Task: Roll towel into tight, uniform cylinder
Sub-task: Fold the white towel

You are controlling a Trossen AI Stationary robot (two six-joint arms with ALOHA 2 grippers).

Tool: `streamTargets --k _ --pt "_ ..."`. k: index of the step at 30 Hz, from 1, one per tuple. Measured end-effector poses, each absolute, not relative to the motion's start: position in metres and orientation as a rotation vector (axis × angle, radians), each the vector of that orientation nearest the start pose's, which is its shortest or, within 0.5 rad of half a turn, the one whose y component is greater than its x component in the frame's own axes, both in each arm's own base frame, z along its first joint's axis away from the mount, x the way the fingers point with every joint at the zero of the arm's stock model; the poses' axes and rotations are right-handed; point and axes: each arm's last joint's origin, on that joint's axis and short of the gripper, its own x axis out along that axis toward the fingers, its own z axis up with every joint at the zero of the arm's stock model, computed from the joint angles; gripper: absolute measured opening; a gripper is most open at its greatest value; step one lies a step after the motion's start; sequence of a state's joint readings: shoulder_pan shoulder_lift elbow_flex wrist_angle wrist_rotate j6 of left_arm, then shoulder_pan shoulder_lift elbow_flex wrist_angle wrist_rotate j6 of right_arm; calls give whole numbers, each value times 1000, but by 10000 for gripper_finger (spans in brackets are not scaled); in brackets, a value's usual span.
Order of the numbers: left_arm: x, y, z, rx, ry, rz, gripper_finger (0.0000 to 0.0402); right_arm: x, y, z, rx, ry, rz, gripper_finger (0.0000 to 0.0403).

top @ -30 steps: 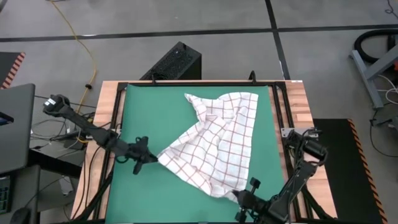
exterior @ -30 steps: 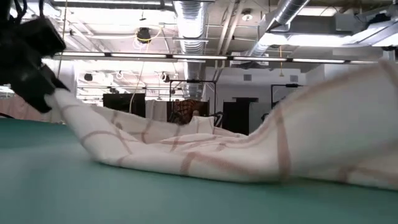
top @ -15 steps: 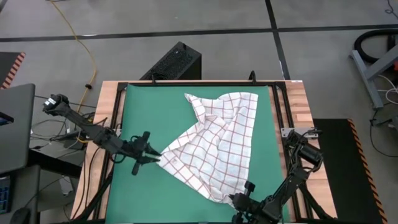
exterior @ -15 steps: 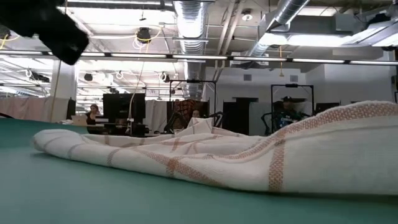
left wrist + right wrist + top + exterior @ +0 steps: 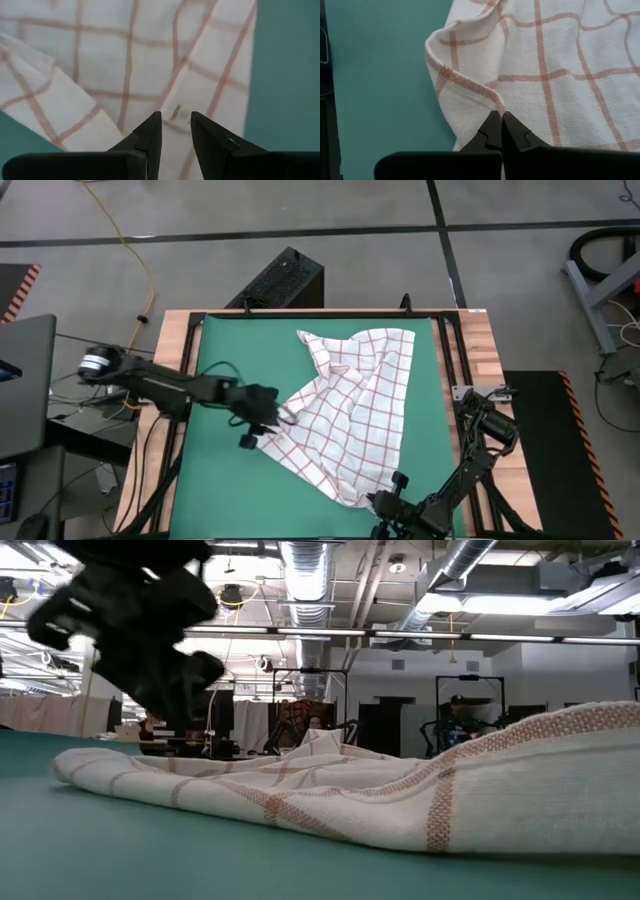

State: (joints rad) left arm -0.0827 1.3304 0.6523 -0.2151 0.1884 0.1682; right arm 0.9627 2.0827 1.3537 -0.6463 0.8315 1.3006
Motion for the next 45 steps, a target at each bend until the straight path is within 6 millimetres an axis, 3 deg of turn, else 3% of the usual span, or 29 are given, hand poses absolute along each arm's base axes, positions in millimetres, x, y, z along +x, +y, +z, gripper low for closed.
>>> streamTargets --k 6,11,23,31,34,39,45 --pt "275 -9 154 132 1034 -445 93 241 306 130 150 712 -413 8" --pt "286 -3 136 172 1088 -500 93 241 307 130 151 713 -412 8" --pt "281 -3 131 197 1194 -571 87 242 305 129 161 731 -411 8" --pt "278 -4 131 181 1225 -579 10 242 305 129 162 731 -411 8" --pt "278 -6 130 186 1237 -557 4 243 305 129 163 731 -411 8" --pt "277 -10 144 150 1333 -503 1 243 305 130 161 731 -411 8" --pt "276 -31 191 184 1381 -415 0 246 301 130 157 734 -427 8"
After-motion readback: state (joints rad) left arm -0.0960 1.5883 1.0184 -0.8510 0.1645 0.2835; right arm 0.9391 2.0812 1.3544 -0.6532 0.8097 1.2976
